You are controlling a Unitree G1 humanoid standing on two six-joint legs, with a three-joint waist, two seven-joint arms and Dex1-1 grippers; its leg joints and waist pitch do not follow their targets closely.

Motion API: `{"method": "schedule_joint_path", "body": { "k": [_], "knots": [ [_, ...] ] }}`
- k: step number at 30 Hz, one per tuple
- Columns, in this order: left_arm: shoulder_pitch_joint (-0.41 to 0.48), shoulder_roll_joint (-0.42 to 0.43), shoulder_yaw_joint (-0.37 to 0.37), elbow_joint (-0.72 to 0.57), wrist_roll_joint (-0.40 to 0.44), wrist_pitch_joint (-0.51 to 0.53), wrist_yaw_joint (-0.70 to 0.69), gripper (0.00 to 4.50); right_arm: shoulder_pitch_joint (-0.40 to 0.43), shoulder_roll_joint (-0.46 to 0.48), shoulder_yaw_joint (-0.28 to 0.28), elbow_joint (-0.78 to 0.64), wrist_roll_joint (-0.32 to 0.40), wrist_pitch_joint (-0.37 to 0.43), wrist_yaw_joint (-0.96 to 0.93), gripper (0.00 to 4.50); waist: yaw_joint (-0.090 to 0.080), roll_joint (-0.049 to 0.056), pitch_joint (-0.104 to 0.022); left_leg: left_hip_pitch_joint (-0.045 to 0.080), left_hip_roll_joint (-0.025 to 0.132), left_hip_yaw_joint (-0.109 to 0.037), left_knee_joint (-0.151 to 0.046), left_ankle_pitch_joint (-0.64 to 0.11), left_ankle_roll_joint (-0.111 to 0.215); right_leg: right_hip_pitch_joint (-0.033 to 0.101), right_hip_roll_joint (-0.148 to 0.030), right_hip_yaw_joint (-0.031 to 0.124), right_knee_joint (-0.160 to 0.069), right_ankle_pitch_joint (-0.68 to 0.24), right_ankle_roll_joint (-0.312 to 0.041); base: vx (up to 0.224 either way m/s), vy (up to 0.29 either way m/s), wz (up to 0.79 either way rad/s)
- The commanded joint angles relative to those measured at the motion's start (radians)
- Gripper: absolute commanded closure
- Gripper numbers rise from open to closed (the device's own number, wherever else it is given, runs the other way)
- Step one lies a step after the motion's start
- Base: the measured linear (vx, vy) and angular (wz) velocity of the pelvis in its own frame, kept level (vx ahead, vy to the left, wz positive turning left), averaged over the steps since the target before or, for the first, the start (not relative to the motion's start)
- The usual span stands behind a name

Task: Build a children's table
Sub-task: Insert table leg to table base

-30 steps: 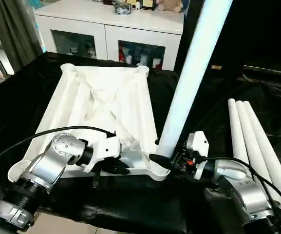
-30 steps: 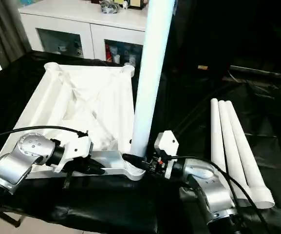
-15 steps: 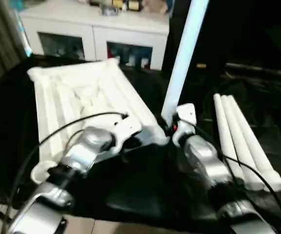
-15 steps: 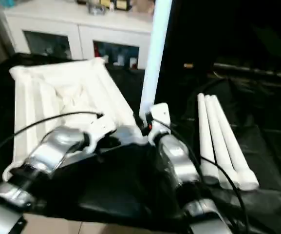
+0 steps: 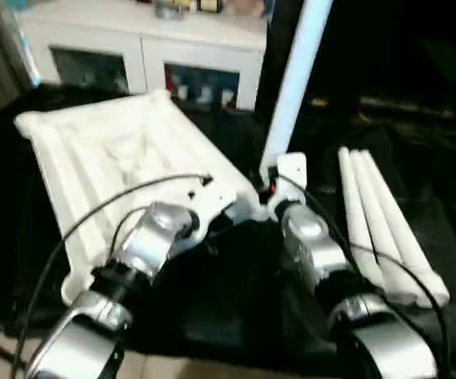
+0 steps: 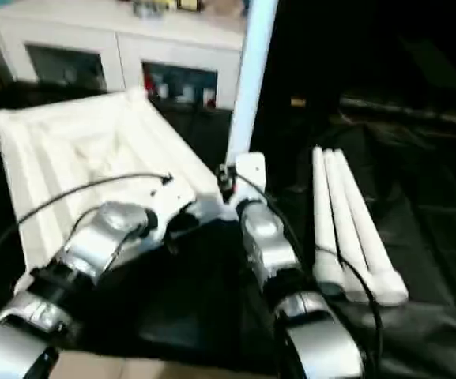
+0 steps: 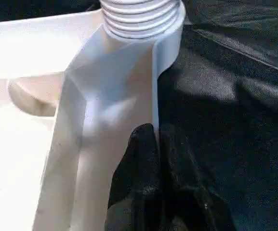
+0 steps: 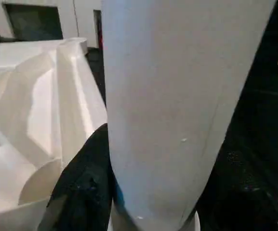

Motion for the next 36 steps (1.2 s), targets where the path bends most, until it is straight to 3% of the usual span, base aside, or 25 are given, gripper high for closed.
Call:
{"method": "schedule_joint_path", "body": {
  "k": [1,3,4,13,14,18,19,20,21,22,23,25,30,36],
  "knots": [
    [-0.002,0.006,-0.004,-0.035,-0.005,0.005,-0.016,4.5,0.059,-0.002,-0.008,0.167,-0.022,0.078,-0.009,2.62,0.002,0.013,-0.034,-0.028,0.058,-0.017,-0.083,-0.182,-0.004,0.024,-0.071,0.069,-0.101,-0.265,-0.106,0.0,0.0,0.0],
    [-0.002,0.008,-0.004,-0.036,-0.007,0.003,-0.02,4.5,0.054,0.0,-0.009,0.172,-0.023,0.077,-0.008,2.62,-0.003,0.017,-0.03,-0.02,0.056,-0.008,-0.083,-0.269,-0.001,0.02,-0.07,0.076,-0.104,-0.246,-0.16,0.0,0.0,0.0],
    [-0.001,0.012,-0.006,-0.036,-0.008,-0.003,-0.027,4.5,0.046,0.001,-0.002,0.178,-0.033,0.073,-0.001,2.62,-0.002,0.017,-0.031,-0.021,0.056,-0.006,-0.083,-0.282,-0.002,0.023,-0.07,0.077,-0.107,-0.26,-0.168,0.0,0.0,0.0],
    [0.024,0.028,-0.014,-0.07,-0.016,-0.006,-0.056,4.5,0.02,0.009,0.005,0.199,-0.04,0.049,0.06,2.62,-0.009,0.015,-0.03,-0.016,0.061,-0.002,-0.088,-0.349,-0.008,0.017,-0.071,0.077,-0.12,-0.344,-0.143,0.0,0.0,0.0],
    [0.028,0.031,-0.015,-0.076,-0.02,-0.011,-0.065,4.5,0.017,0.011,0.008,0.196,-0.041,0.042,0.081,2.27,-0.011,0.015,-0.031,-0.017,0.061,-0.002,-0.087,-0.341,-0.007,0.017,-0.071,0.078,-0.119,-0.332,-0.146,0.0,0.0,0.0],
    [0.038,0.049,-0.016,-0.087,-0.033,-0.037,-0.094,4.5,0.011,0.013,0.018,0.18,-0.049,0.022,0.12,1.9,-0.015,0.017,-0.036,-0.019,0.062,0.004,-0.085,-0.284,0.002,0.022,-0.066,0.079,-0.11,-0.222,-0.178,0.0,0.0,0.0],
    [0.04,0.052,-0.014,-0.092,-0.037,-0.034,-0.098,4.5,0.012,0.012,0.015,0.171,-0.044,0.016,0.131,1.85,-0.012,0.019,-0.04,-0.013,0.063,0.008,-0.082,-0.255,0.01,0.022,-0.069,0.079,-0.108,-0.175,-0.199,0.0,0.0,0.0],
    [0.043,0.058,-0.013,-0.099,-0.04,-0.035,-0.105,4.5,0.014,0.013,0.008,0.157,-0.031,0.011,0.15,1.77,-0.013,0.018,-0.041,-0.019,0.067,0.008,-0.082,-0.216,0.015,0.029,-0.068,0.079,-0.099,-0.107,-0.212,0.0,0.0,0.0],
    [0.044,0.061,-0.013,-0.102,-0.042,-0.038,-0.108,4.5,0.013,0.013,0.004,0.153,-0.025,0.007,0.162,1.67,-0.013,0.018,-0.041,-0.019,0.067,0.008,-0.082,-0.216,0.015,0.029,-0.068,0.079,-0.099,-0.107,-0.212,0.0,0.0,0.0],
    [0.046,0.065,-0.011,-0.105,-0.044,-0.038,-0.112,4.5,0.014,0.01,0.005,0.143,-0.023,0.0,0.178,1.56,-0.011,0.016,-0.045,-0.018,0.064,0.013,-0.077,-0.156,0.033,0.035,-0.065,0.077,-0.089,-0.02,-0.229,0.0,0.0,0.0],
    [0.047,0.069,-0.01,-0.107,-0.045,-0.041,-0.115,4.5,0.015,0.008,0.007,0.136,-0.023,-0.006,0.192,1.48,-0.011,0.02,-0.046,-0.019,0.062,0.016,-0.075,-0.12,0.046,0.037,-0.065,0.077,-0.086,0.025,-0.243,0.0,0.0,0.0],
    [0.052,0.081,-0.001,-0.115,-0.054,-0.042,-0.127,4.5,0.021,-0.005,0.009,0.107,-0.021,-0.032,0.233,1.34,-0.008,0.019,-0.047,-0.017,0.063,0.018,-0.071,-0.086,0.061,0.041,-0.065,0.077,-0.083,0.076,-0.258,0.0,0.0,0.0],
    [0.066,0.1,-0.002,-0.127,-0.06,-0.066,-0.156,4.5,0.037,-0.024,-0.002,0.043,-0.007,-0.053,0.291,0.91,0.001,0.024,-0.048,-0.013,0.065,0.022,-0.067,-0.063,0.081,0.045,-0.067,0.078,-0.079,0.107,-0.284,0.0,0.0,0.0],
    [0.088,0.136,-0.002,-0.151,-0.08,-0.087,-0.206,4.5,0.138,-0.087,0.016,-0.199,0.038,0.003,0.442,0.48,0.005,0.028,-0.044,-0.013,0.065,0.025,-0.063,-0.034,0.109,0.048,-0.063,0.077,-0.077,0.125,-0.277,0.0,0.0,0.0]
  ]
}}
